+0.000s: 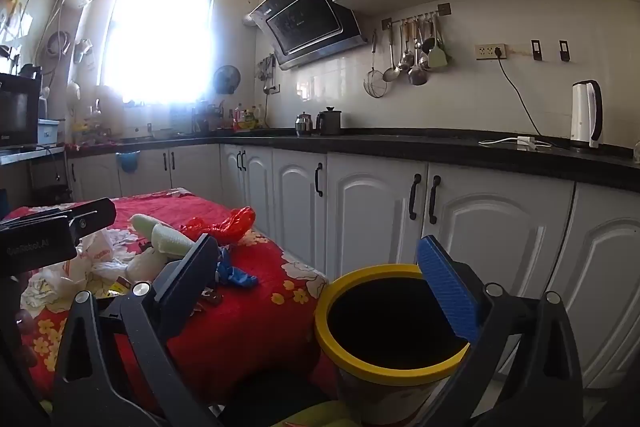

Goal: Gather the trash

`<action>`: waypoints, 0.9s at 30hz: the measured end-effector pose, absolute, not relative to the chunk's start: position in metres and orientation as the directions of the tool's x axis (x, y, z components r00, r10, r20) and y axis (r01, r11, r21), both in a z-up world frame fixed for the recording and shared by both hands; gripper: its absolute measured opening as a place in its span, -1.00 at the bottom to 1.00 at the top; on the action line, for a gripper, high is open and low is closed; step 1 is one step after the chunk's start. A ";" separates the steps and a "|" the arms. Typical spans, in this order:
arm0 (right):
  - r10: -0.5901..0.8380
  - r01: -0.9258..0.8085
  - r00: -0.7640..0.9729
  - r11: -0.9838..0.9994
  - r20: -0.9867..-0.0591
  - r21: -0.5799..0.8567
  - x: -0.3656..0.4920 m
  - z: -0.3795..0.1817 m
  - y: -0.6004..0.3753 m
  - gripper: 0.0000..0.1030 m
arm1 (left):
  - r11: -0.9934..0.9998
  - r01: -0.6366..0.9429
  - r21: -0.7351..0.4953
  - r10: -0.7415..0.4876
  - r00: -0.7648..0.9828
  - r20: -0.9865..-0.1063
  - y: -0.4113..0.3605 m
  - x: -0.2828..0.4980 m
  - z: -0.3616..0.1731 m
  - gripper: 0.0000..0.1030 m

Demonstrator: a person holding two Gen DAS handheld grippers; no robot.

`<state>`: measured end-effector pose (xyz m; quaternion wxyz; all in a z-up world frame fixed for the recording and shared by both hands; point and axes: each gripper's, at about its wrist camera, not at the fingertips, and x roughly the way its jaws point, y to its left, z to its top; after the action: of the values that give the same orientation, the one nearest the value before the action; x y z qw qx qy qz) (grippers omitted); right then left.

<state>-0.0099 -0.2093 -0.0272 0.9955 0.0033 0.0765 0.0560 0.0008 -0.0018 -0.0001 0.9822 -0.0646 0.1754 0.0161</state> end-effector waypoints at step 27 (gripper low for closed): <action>0.116 -0.115 0.982 0.993 -0.152 0.017 -0.009 -0.027 -0.211 0.88 | 0.988 -0.052 -0.146 -0.002 0.939 -0.345 -0.002 -0.001 0.003 0.79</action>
<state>-0.0093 -0.2106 -0.0270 0.9954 0.0039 0.0765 0.0582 -0.0010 -0.0017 0.0032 0.9815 -0.0766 0.1748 0.0127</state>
